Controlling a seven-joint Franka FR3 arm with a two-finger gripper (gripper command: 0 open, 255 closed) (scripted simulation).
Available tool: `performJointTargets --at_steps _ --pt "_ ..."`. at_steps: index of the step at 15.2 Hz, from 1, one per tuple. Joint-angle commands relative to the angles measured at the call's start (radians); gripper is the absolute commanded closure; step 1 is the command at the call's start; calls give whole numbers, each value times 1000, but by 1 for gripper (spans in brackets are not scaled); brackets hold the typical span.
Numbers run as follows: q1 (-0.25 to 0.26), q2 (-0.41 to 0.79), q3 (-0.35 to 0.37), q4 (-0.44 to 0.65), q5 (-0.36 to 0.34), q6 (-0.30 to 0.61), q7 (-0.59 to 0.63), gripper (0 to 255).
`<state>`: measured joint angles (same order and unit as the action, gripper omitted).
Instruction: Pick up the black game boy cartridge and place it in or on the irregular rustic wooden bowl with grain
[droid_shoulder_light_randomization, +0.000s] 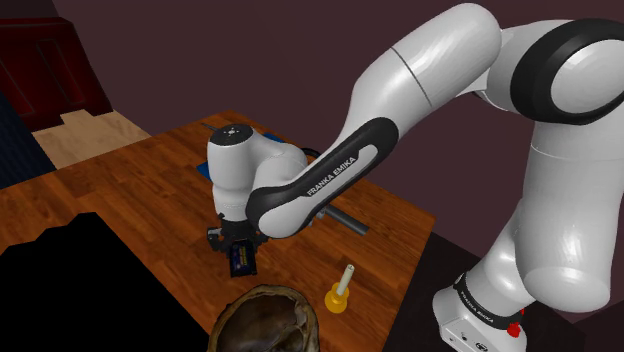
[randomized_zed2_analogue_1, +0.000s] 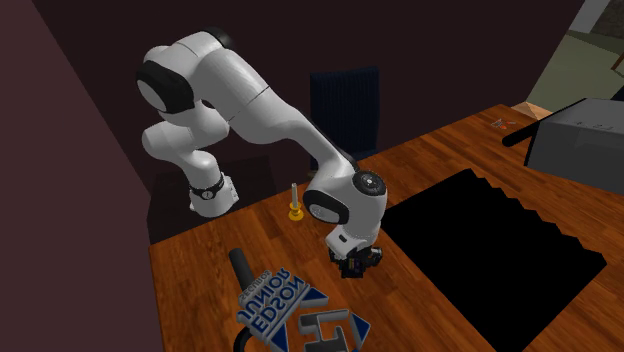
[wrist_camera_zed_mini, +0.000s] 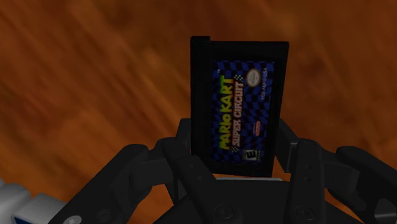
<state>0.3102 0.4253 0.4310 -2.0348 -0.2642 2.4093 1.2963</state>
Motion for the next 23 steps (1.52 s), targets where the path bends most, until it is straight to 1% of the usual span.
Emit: performJointTargets --at_steps 1,8,23 --pt "-1 2 -1 -3 0 0 0 255" --pt "0 4 -1 -1 -1 -1 0 255" --pt "-36 -133 47 34 91 -159 -60 255"
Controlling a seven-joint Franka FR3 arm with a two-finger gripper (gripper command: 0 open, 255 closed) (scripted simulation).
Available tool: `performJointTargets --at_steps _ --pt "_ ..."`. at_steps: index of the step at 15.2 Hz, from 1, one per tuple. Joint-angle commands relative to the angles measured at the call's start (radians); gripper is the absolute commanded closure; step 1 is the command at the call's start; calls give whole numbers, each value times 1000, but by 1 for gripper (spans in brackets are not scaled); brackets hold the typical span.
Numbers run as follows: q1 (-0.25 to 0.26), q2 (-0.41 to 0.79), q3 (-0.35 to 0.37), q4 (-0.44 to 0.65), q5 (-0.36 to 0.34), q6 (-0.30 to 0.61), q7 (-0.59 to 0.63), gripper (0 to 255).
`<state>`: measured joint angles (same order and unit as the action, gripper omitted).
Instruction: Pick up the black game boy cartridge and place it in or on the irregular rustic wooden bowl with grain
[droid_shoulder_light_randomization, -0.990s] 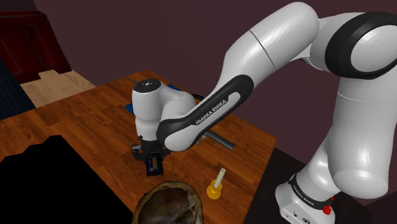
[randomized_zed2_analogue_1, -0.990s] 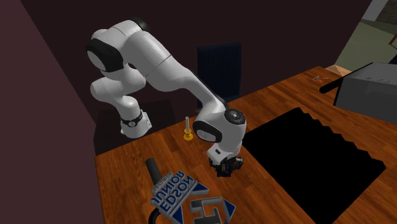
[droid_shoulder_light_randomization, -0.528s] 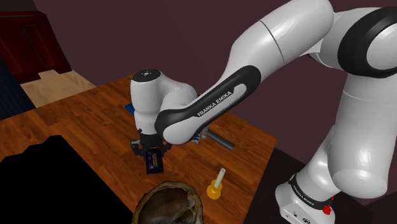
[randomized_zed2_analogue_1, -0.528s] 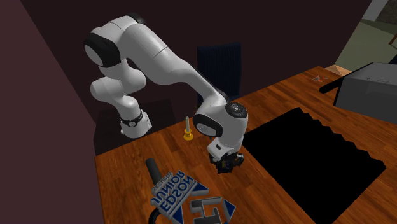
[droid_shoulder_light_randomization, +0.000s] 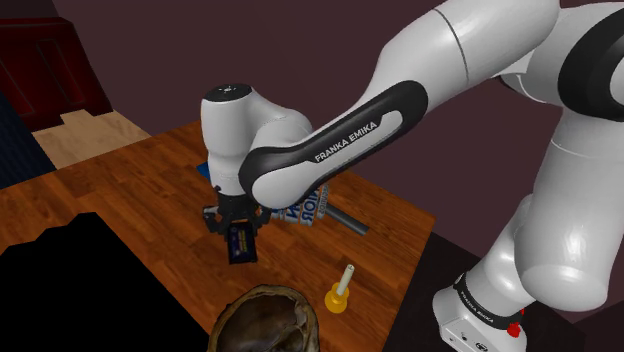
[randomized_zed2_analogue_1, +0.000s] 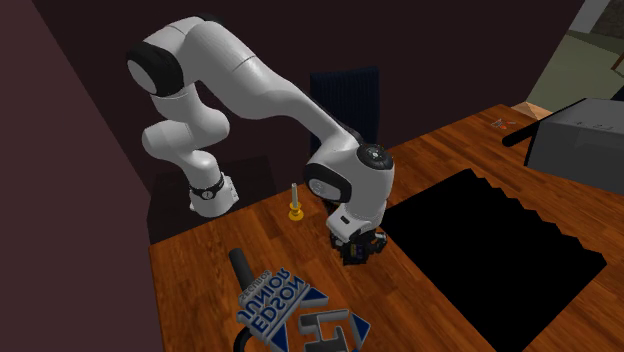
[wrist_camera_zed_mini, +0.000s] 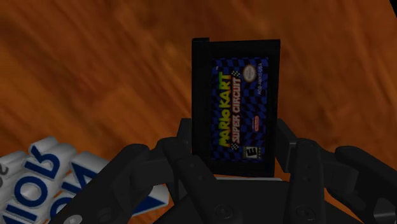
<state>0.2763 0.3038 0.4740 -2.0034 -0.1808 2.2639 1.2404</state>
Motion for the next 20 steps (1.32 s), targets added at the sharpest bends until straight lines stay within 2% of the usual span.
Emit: performJointTargets --at_steps 1,18,20 --pt "-4 -20 6 7 13 -25 -8 255" --pt "-22 -127 27 109 84 -220 -55 255" --pt "-12 -178 44 48 109 -204 -35 255"
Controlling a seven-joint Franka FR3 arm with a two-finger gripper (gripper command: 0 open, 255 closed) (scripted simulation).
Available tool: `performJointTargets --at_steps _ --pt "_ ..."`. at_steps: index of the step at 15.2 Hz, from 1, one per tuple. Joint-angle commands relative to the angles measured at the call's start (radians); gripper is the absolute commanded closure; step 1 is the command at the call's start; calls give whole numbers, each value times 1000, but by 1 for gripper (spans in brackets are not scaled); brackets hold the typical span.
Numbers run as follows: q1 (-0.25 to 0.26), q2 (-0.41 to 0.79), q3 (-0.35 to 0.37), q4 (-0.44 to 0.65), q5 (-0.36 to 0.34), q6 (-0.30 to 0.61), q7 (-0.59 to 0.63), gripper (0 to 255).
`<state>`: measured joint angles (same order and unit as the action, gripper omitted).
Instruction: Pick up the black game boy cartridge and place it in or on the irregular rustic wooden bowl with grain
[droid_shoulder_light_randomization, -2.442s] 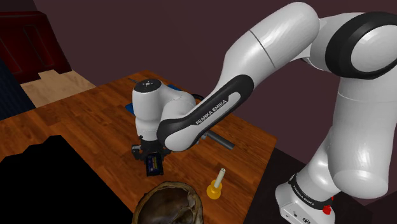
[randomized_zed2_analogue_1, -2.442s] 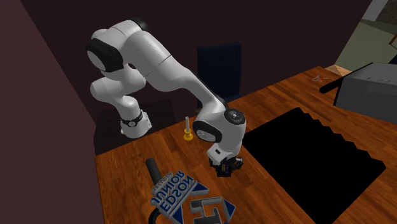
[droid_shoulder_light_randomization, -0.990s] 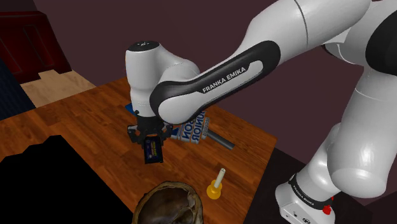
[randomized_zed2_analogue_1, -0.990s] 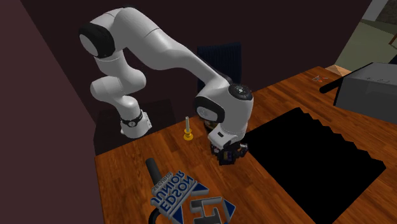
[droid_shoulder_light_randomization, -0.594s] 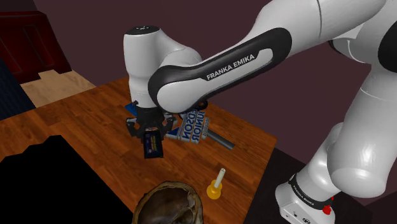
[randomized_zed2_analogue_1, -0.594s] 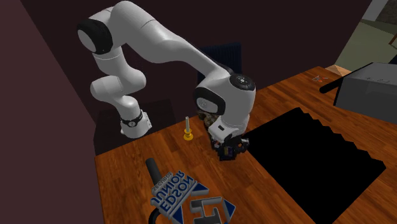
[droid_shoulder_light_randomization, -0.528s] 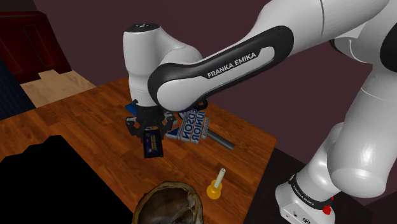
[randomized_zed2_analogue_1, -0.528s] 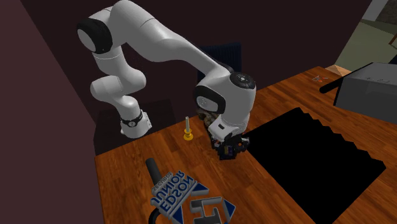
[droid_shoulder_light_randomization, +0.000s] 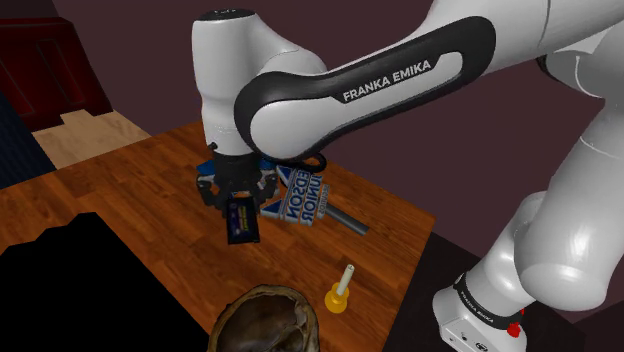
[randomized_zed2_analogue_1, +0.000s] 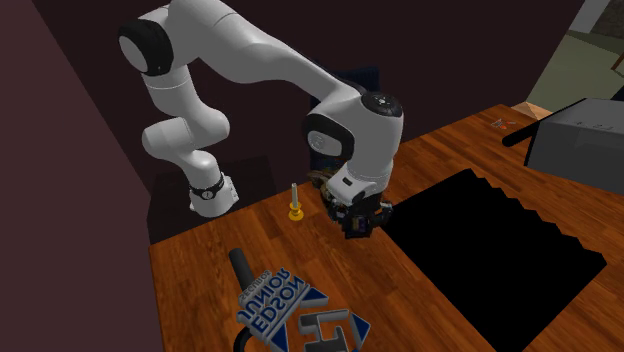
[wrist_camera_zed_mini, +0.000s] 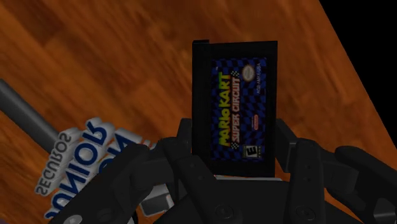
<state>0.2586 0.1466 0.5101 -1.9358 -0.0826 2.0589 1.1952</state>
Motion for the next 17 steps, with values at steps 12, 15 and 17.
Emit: performJointTargets --at_steps 12,15,17 --pt "115 -280 121 -277 173 40 151 255" --pt "152 -330 152 -315 212 39 195 255" --pt "177 -359 175 -335 237 37 228 255"
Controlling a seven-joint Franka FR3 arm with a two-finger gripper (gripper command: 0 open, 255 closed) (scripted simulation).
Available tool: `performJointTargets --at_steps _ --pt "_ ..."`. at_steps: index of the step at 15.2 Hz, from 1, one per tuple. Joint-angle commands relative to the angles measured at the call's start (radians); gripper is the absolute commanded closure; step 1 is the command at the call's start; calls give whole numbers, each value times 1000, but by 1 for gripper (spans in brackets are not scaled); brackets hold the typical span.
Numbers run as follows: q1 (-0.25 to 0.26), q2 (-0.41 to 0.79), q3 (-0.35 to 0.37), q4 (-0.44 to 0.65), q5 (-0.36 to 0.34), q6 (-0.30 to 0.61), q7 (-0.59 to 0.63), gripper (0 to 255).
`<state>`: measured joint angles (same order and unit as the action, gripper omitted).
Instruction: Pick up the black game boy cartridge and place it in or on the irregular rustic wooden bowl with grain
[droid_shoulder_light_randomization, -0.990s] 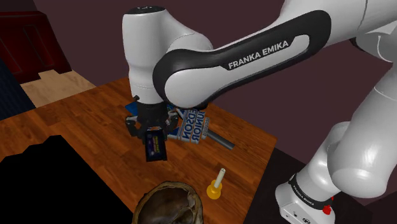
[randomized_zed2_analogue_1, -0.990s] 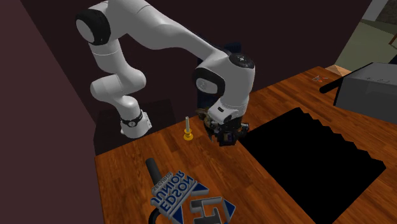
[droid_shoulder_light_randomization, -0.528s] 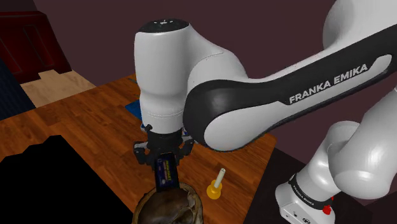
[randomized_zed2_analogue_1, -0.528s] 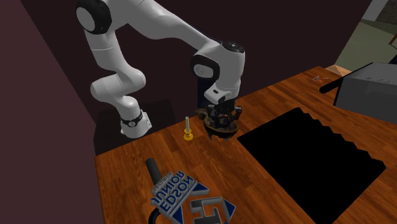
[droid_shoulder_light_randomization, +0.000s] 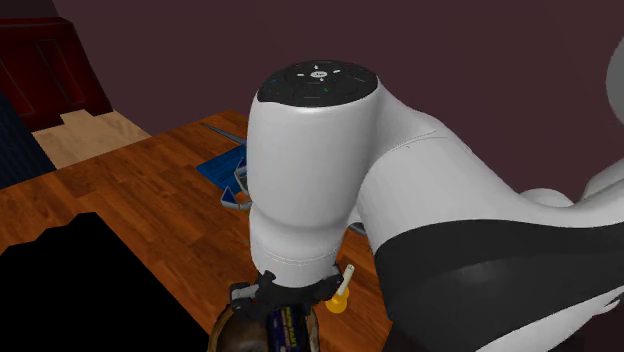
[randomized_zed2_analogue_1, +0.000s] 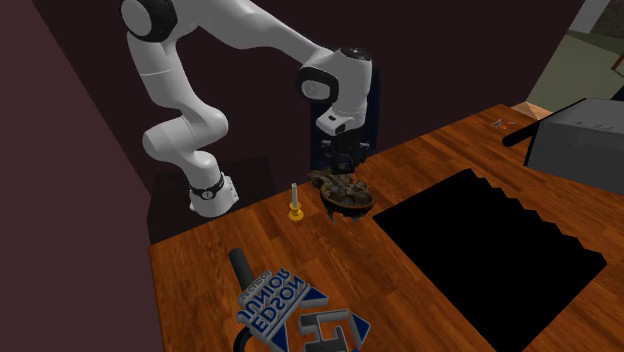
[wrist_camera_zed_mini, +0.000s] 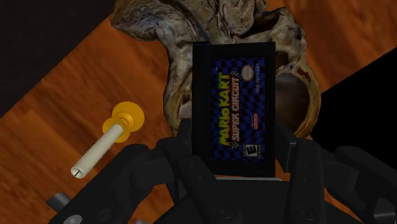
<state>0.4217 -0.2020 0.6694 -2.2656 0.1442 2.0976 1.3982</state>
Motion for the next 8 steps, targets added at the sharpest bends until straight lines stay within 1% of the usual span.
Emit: performJointTargets --at_steps 1,2,8 --pt "26 -23 27 -13 22 -3 42 255" --pt "36 -33 37 -19 31 -4 56 255" --pt "31 13 57 -66 8 83 75 255"
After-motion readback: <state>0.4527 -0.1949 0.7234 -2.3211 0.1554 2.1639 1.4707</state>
